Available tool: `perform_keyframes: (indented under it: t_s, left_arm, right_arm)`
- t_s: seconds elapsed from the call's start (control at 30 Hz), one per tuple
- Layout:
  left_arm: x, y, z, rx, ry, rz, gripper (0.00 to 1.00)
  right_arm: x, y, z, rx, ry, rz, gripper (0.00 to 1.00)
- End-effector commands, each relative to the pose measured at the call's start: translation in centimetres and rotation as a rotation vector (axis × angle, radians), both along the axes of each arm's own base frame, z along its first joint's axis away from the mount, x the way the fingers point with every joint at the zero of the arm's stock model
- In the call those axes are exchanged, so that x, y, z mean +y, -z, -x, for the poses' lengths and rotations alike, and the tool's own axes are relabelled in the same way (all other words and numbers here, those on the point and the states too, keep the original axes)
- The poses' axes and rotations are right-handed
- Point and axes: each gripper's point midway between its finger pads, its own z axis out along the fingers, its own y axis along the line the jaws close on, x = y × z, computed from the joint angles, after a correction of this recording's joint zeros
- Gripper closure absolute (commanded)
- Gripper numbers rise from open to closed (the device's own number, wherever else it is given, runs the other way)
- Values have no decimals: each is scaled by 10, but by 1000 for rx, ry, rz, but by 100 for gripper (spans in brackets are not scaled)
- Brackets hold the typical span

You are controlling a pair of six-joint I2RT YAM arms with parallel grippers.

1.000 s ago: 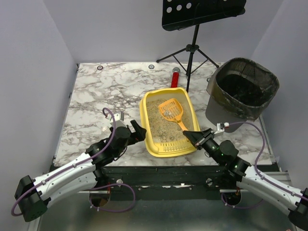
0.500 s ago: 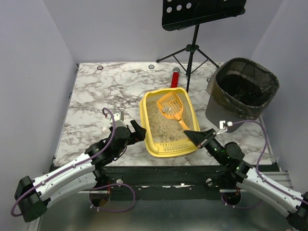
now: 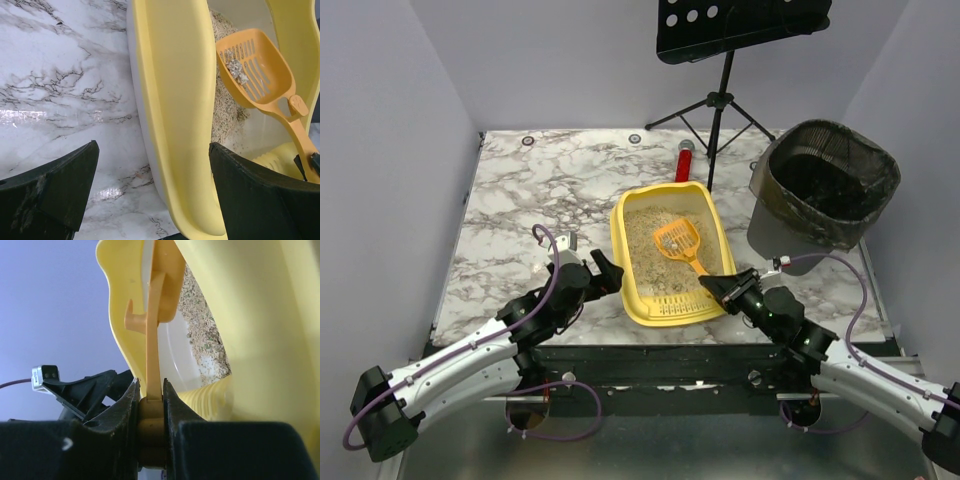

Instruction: Clean the litter box

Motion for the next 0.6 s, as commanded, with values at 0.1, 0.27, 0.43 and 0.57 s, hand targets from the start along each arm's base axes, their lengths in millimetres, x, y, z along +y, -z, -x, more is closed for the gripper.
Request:
perform_keyframes:
  t_s: [0.1,0.27,0.43,0.57]
  left_arm:
    - [1,2,-3,-9,-9,0,1]
    - [-2,3,-5,-1,-2,-17,1]
    - [-2,5,-5,2,-4,-17,1]
    - [0,5,-4,-6,-6,-10,1]
  right_arm:
    - [-22,4,-2,155,128,11,100]
    - [-2,-25,-2,32,34,-64,100]
    - [2,-26,0,-35,2,-131,100]
    - [-3,-37,1,-113,7,-135,100]
